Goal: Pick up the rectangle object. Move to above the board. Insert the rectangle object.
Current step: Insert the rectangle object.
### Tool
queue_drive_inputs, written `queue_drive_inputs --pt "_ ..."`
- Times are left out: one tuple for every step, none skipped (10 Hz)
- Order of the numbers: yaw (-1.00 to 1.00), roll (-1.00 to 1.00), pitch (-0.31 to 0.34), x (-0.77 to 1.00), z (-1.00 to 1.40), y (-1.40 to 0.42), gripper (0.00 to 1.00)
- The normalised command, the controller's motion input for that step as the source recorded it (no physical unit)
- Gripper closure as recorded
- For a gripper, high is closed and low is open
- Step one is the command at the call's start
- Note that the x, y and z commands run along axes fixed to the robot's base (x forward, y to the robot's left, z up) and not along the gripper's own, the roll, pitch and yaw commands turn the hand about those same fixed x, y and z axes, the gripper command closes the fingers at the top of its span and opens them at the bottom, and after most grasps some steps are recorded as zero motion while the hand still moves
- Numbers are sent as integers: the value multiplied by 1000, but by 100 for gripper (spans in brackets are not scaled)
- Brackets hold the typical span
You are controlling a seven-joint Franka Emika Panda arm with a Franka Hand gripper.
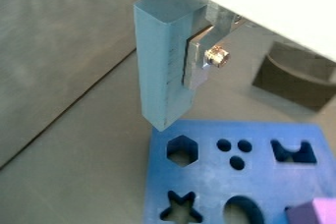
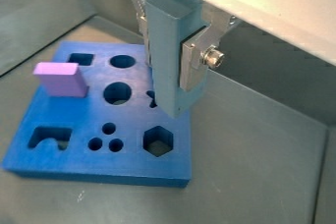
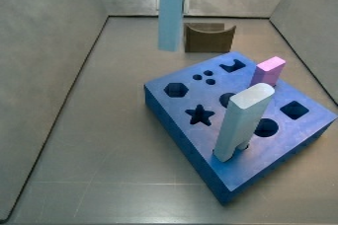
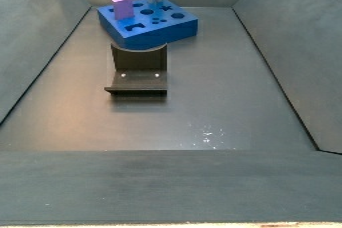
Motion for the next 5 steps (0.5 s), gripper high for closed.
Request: queue_drive_inputs --pt "-306 0 63 169 0 -3 100" --pt "-20 0 0 0 0 0 100" --pt "-934 0 0 51 0 0 100" --pt "-1000 17 0 0 0 0 100" --pt "-1000 23 0 0 0 0 100"
